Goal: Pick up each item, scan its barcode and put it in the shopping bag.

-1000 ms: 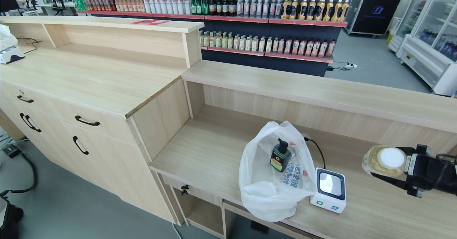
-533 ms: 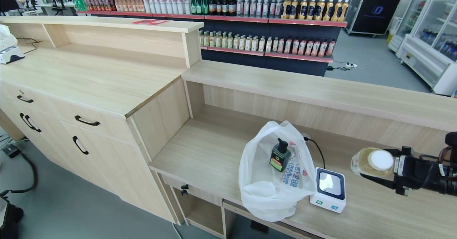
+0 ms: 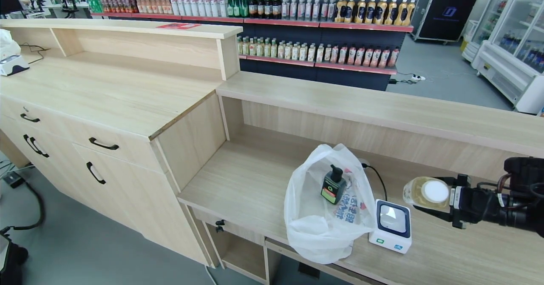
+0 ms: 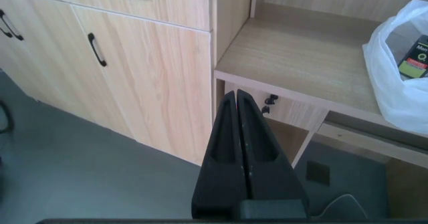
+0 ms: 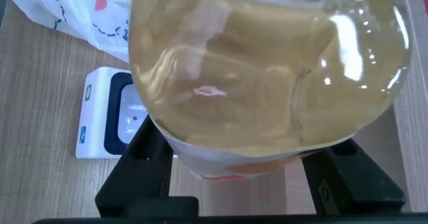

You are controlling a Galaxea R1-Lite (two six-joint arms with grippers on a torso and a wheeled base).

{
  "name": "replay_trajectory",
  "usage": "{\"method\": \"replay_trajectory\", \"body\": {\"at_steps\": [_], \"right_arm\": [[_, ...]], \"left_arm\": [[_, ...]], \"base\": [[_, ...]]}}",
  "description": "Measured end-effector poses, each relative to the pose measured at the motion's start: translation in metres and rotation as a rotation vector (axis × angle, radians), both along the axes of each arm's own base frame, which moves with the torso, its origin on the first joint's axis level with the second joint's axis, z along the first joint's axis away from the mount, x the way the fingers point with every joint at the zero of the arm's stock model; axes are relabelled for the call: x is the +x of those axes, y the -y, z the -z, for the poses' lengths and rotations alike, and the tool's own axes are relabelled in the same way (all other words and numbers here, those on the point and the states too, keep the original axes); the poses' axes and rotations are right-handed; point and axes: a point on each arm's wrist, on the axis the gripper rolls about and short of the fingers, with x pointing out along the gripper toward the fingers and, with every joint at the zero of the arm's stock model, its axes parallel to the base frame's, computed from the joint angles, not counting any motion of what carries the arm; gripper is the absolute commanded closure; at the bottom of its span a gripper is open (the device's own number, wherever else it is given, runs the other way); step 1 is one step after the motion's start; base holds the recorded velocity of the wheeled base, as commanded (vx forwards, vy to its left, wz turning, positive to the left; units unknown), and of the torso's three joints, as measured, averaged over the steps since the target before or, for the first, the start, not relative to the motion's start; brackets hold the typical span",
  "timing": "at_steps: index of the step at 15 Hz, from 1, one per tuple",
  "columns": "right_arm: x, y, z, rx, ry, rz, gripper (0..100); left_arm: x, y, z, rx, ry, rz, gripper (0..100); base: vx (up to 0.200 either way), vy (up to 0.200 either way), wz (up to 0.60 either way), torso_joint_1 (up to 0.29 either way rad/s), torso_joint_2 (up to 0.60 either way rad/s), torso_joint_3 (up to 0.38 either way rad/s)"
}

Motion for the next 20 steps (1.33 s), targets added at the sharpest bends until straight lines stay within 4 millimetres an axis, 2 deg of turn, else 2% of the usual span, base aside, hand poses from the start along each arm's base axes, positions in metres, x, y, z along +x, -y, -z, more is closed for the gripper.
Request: {"method": "replay_trajectory", "body": {"at_steps": [7,15,20], "right_arm": [[0.012,0.000,0.014,0.001,-0.021,-0.020,100],[0.030,0.001,0.020,-0.010,-0.006,-0.035,100],[0.042,-0.006,0.020,-0.017,0.011,-0.061,100]], "left_arm": [[0.000,0.000,0.000,0.000,0.000,0.001,100],[0.000,0.000,0.000,0.000,0.000,0.001,100],[0.000,0.000,0.000,0.000,0.000,0.000,100]], "base": [[0.000,0.000,0.00,0.000,0.00,0.000],[0.000,0.000,0.00,0.000,0.00,0.000],[0.000,0.000,0.00,0.000,0.00,0.000]]}}
